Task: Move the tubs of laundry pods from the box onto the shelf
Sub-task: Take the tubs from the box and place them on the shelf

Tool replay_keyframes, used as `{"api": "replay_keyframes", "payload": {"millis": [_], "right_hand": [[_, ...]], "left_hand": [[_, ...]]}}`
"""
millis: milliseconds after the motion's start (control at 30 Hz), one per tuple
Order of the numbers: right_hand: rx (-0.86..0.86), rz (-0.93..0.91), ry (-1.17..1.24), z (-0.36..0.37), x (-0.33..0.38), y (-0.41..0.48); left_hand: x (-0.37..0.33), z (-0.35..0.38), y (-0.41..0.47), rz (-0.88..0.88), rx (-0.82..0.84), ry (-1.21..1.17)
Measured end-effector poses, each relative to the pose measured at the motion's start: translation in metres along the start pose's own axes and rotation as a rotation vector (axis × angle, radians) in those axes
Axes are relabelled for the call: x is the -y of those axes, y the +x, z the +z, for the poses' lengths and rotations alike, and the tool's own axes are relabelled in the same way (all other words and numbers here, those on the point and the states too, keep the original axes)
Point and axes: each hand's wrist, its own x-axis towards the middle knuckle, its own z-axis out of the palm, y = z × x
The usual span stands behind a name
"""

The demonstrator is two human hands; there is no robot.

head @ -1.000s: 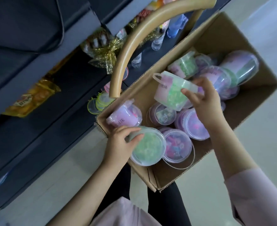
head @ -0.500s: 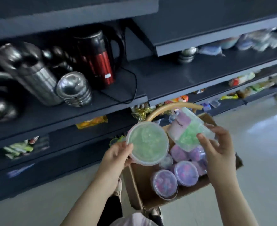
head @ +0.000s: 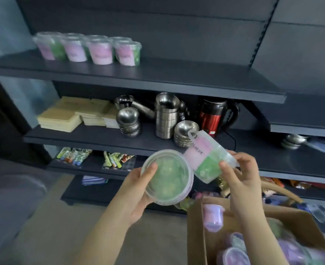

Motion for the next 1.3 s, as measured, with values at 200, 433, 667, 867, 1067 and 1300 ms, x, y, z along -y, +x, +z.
{"api": "replay_keyframes", "payload": {"millis": [200,433,667,867,1067,1300], "right_hand": [[0.075,-0.001,0.160,0.158,0.004,-0.017],[0.137,-0.018,0.226,0.299,0.009,-0.030],[0.239,-0.099,0.132,0.360,0.026,0.011],[0.268,-0.186,0.165,0.401,0.008,0.072],[0.318,-0.311,0.093,0.441,0.001,0.154],[0.362,-0.414,-0.005,0.474,0.001,0.230]], "left_hand": [[-0.071,-0.124,-0.042,-0.083,-0.066,-0.138],[-0.157,-0.245,-0.063,0.000,-0.136,-0.180],[-0.231,-0.300,-0.034,0.122,-0.073,-0.172],[-0.286,-0.318,0.032,0.221,-0.119,-0.149],[-0.347,-0.310,0.106,0.306,-0.278,0.005],[-0.413,-0.320,0.178,0.450,-0.442,0.243]]}}
